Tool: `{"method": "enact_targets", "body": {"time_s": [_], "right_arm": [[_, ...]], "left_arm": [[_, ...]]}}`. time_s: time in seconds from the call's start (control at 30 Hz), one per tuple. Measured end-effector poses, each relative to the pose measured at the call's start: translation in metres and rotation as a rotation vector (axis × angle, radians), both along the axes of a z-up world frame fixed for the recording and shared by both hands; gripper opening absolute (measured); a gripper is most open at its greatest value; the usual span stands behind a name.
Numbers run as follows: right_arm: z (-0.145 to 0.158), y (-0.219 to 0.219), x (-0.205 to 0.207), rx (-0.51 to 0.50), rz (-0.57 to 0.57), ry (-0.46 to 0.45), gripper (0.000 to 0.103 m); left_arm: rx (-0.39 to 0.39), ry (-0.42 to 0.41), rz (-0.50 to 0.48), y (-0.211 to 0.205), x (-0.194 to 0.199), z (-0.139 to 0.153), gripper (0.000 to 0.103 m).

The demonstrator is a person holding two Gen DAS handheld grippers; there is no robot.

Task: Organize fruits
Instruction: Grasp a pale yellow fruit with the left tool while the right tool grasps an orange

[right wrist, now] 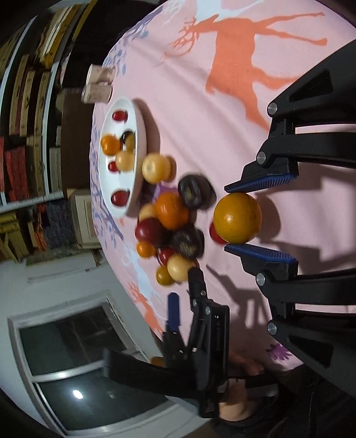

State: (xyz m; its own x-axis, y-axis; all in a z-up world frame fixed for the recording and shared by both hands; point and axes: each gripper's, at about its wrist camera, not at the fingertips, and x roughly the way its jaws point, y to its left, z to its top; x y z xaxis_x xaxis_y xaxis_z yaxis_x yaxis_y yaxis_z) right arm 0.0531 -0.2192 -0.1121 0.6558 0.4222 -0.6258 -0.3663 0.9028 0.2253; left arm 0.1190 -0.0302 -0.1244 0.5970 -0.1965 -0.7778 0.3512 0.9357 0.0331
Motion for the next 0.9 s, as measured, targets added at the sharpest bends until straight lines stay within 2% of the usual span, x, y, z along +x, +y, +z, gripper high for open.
{"method": "enact_targets", "body": {"time_s": [0.03, 0.1, 0.17, 0.3, 0.4, 0.47, 0.5, 0.53, 0.6, 0.73, 0.9], "right_arm": [[-0.002, -0.007, 0.004, 0.013, -0.019, 0.011, 0.037], [-0.010, -0.017, 0.010, 0.047, -0.031, 0.046, 0.037], [-0.009, -0.023, 0.013, 0.090, -0.026, 0.060, 0.038], [-0.011, -0.021, 0.012, 0.092, 0.002, 0.058, 0.038], [-0.011, -0.019, 0.010, 0.095, 0.009, 0.055, 0.038], [-0.010, -0.019, 0.006, 0.101, 0.009, 0.051, 0.038], [-0.010, -0.020, 0.004, 0.103, 0.010, 0.049, 0.038], [-0.009, -0.020, 0.004, 0.104, 0.011, 0.046, 0.038], [-0.009, -0.020, 0.003, 0.104, 0.010, 0.041, 0.038], [-0.009, -0.021, 0.003, 0.108, 0.007, 0.041, 0.038], [-0.008, -0.022, 0.004, 0.107, -0.001, 0.040, 0.038]], "left_arm": [[-0.008, 0.024, -0.005, -0.002, 0.004, -0.004, 0.043], [-0.026, 0.026, -0.008, -0.002, 0.007, -0.006, 0.039], [-0.037, 0.026, -0.008, -0.001, 0.008, -0.007, 0.038], [-0.064, 0.044, -0.009, 0.002, 0.011, -0.008, 0.039], [-0.084, 0.066, 0.027, 0.008, 0.017, -0.010, 0.052], [-0.112, 0.076, 0.027, 0.011, 0.018, -0.010, 0.050], [-0.117, 0.067, 0.021, 0.011, 0.016, -0.008, 0.041], [-0.115, 0.055, 0.013, 0.010, 0.014, -0.007, 0.038], [-0.109, 0.031, 0.008, 0.009, 0.009, -0.004, 0.038], [-0.171, -0.001, 0.021, 0.021, -0.002, 0.007, 0.038], [-0.183, -0.035, 0.011, 0.026, -0.017, 0.021, 0.038]]}}
